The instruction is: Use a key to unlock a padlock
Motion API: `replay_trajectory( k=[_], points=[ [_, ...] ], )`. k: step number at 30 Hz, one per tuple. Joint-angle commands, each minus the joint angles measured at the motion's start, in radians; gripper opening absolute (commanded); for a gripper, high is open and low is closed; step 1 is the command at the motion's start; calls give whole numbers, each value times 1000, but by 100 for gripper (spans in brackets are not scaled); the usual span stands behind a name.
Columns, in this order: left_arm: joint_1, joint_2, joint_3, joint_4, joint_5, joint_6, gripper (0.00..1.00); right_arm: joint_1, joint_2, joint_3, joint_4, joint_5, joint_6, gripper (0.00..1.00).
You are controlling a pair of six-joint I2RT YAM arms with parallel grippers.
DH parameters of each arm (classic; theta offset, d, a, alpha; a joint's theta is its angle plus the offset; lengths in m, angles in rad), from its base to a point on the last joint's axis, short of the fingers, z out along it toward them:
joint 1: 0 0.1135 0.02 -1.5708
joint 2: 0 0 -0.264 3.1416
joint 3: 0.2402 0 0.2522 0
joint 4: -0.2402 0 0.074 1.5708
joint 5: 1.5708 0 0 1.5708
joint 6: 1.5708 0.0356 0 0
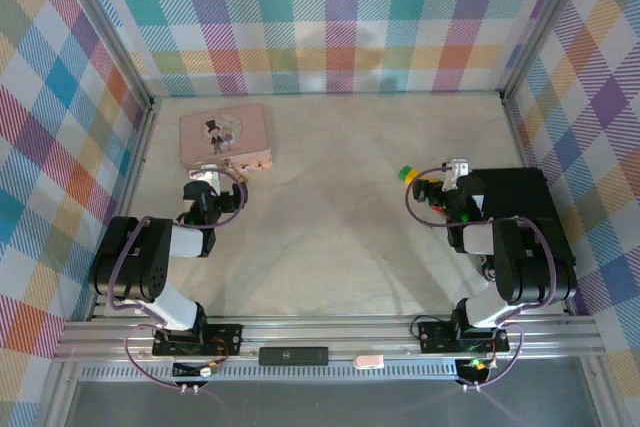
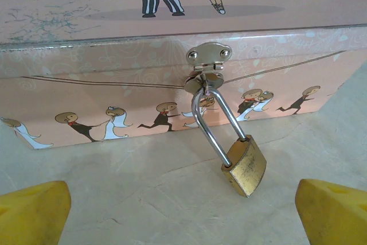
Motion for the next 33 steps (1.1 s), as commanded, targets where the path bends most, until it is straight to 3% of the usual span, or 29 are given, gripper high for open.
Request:
replay_trajectory(
  k=[1,28,33],
  points=[
    [5,2,24,3,11,13,100,-5,5,18,15,-14,-4,99],
    [2,-4,19,10,-17,10,100,-3,-13,20,0,-20,-10,99],
    [-8,-140,75,-195,-73,0,100,29,-145,46,-145,47,-23,99]
  ],
)
